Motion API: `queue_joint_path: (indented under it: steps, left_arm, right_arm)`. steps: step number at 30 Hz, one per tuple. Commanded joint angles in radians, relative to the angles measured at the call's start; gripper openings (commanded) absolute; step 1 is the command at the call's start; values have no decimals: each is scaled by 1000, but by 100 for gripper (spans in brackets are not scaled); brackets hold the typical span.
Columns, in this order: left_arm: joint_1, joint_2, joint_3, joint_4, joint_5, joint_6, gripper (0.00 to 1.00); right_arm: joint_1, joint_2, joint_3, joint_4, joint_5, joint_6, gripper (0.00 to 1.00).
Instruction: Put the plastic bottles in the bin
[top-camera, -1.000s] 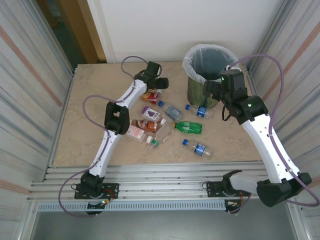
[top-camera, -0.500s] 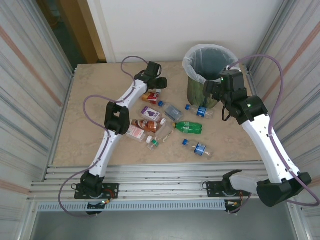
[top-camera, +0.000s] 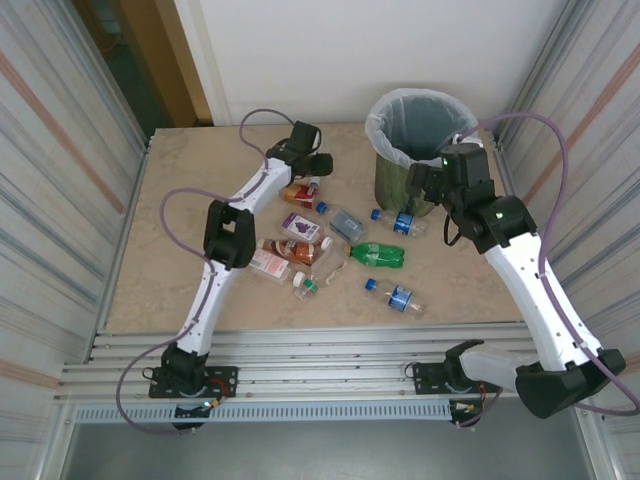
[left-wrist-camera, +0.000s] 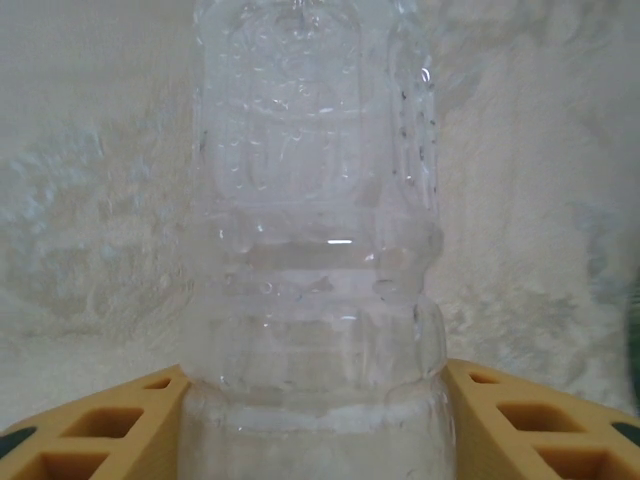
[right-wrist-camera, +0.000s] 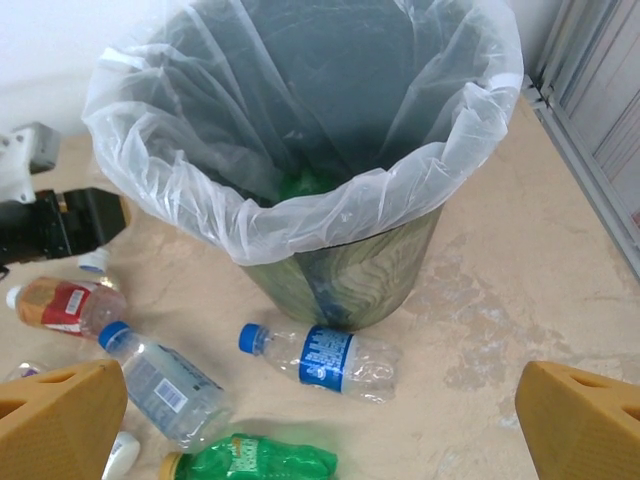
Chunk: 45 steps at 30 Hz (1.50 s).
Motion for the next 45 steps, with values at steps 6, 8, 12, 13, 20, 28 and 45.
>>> queue_joint_path:
  steps: [6,8,12,13,20,28,45]
  left_arm:
    - [-13,-301,-191,137,-4,62,26]
    - [-16,-368,-265,172,-8,67,25]
    - [-29,-489,-385,235,-1,92,25]
    - [-33,-532,-407,248,3,98,25]
    - [-84,-673,-491,331,57,132,25]
    - [-146,-650,-413,388,161,148,26]
    - [-203,-180,139,486,350,38,32]
  right_arm:
    - [6,-14,-14,39,20,11,98]
    - [6,-14,-19,43,22,12,98]
    - [7,-19,-29,42,48,21,98]
    - [5,-22,-34,40,56,27,98]
    - [0,-57,-74,24,125,65,98]
    - [-6,-131,-121,8,176,93,98]
    - [-4,-211,-163,3,151,110,98]
